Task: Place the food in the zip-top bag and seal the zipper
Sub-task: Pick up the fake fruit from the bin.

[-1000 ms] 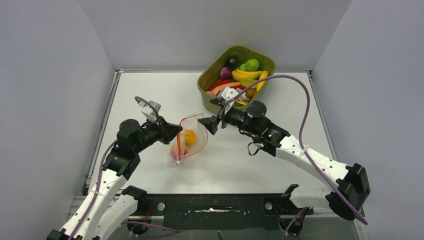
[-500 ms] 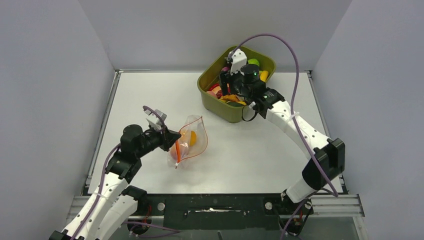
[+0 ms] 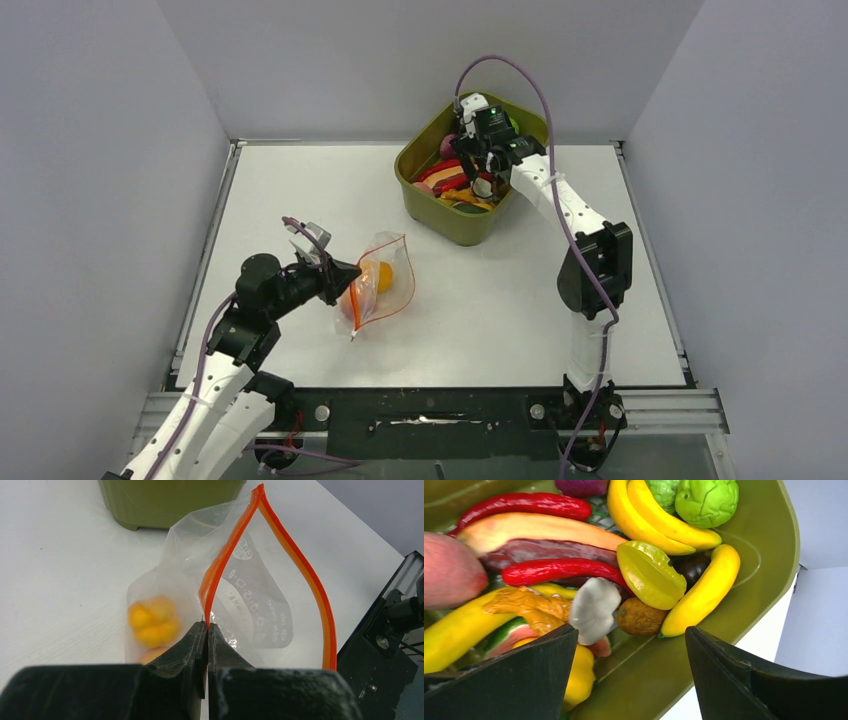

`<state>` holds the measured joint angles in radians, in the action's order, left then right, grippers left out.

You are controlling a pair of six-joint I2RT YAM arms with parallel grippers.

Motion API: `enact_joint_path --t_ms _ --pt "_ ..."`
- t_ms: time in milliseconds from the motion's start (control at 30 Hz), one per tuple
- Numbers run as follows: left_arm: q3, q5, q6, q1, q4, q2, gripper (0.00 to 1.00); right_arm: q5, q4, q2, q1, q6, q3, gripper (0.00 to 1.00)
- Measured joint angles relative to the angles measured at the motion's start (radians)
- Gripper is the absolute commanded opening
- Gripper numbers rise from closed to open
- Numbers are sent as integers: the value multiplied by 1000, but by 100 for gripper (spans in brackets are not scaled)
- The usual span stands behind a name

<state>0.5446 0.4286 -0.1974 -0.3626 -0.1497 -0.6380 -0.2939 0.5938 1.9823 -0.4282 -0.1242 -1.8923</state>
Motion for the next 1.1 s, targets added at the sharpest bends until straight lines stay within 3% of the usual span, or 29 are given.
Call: enact_joint_path --t_ms 433,700,900,1100 --pt "-1 -1 7 -15 1 12 0 -36 103 210 39 -157 -158 100" --pt "-2 -2 18 -21 1 12 0 -80 101 319 56 -253 -254 100" --pt "-6 -2 21 -23 1 12 0 -86 104 369 83 -281 -279 95" --pt "-6 -2 23 -23 2 8 0 -80 98 383 94 -289 -284 80"
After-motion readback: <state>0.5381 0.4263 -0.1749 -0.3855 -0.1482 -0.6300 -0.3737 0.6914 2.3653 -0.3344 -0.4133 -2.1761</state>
